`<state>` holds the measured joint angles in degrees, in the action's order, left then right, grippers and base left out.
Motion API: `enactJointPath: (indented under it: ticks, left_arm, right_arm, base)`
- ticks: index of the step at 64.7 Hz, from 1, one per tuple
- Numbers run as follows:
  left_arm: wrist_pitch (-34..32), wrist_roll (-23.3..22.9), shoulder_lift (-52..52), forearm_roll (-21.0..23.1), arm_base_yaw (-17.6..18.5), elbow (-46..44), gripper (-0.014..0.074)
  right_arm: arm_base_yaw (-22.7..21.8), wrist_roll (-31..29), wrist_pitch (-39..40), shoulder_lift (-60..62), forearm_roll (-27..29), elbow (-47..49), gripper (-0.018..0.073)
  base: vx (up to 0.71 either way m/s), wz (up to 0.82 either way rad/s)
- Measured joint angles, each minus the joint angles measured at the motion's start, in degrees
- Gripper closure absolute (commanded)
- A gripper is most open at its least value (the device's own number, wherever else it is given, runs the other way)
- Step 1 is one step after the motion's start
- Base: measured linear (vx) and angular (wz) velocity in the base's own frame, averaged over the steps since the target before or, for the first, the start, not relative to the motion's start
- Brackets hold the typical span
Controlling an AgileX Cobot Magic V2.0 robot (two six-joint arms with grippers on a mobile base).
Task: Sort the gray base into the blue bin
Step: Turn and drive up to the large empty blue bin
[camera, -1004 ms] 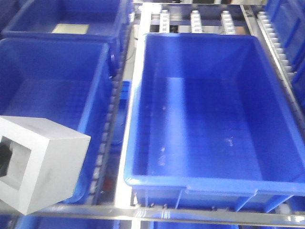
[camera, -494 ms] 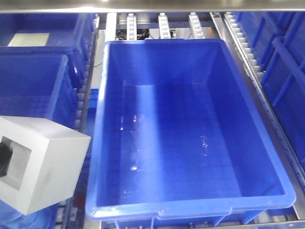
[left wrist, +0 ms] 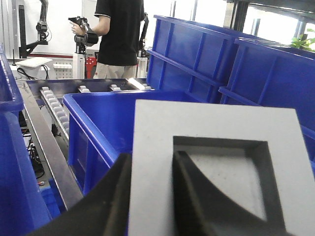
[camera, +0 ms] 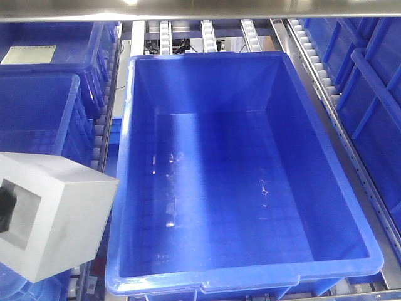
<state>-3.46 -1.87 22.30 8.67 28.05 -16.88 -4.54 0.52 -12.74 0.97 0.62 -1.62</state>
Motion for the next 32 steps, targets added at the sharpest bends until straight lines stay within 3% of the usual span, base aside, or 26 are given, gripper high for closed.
enactJointPath:
  ticks: [32]
  left_arm:
    - [0.0, 0.0, 0.0, 0.0, 0.0, 0.0, 0.0450]
  right_arm:
    - [0.0, 0.0, 0.0, 0.0, 0.0, 0.0, 0.0564]
  base:
    - [0.00, 0.00]
